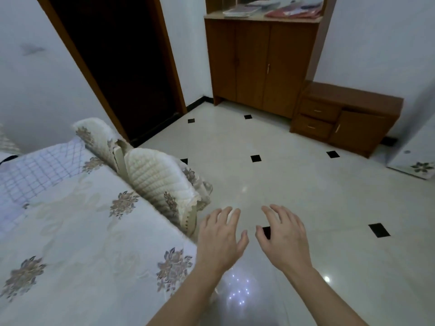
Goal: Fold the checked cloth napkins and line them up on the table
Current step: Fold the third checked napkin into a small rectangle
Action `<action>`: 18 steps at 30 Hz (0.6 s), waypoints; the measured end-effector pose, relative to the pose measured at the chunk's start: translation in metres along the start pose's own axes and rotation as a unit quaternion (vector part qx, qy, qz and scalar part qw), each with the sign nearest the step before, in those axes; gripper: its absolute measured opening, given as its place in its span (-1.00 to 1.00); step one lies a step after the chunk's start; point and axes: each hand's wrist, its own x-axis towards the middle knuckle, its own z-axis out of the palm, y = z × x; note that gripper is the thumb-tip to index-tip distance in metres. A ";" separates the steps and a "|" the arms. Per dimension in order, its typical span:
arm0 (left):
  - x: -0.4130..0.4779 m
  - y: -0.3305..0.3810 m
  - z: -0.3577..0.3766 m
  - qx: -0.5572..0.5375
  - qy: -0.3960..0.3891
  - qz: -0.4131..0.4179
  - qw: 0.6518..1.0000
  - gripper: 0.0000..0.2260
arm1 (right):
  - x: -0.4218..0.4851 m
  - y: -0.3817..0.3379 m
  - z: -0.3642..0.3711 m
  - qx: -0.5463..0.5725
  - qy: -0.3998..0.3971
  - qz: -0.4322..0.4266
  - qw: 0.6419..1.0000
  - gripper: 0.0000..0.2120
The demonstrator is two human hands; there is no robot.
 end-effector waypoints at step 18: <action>0.220 -0.006 0.059 0.038 0.007 -0.071 0.997 -0.55 | 0.234 0.073 0.047 0.026 -0.045 -0.084 0.995 -0.52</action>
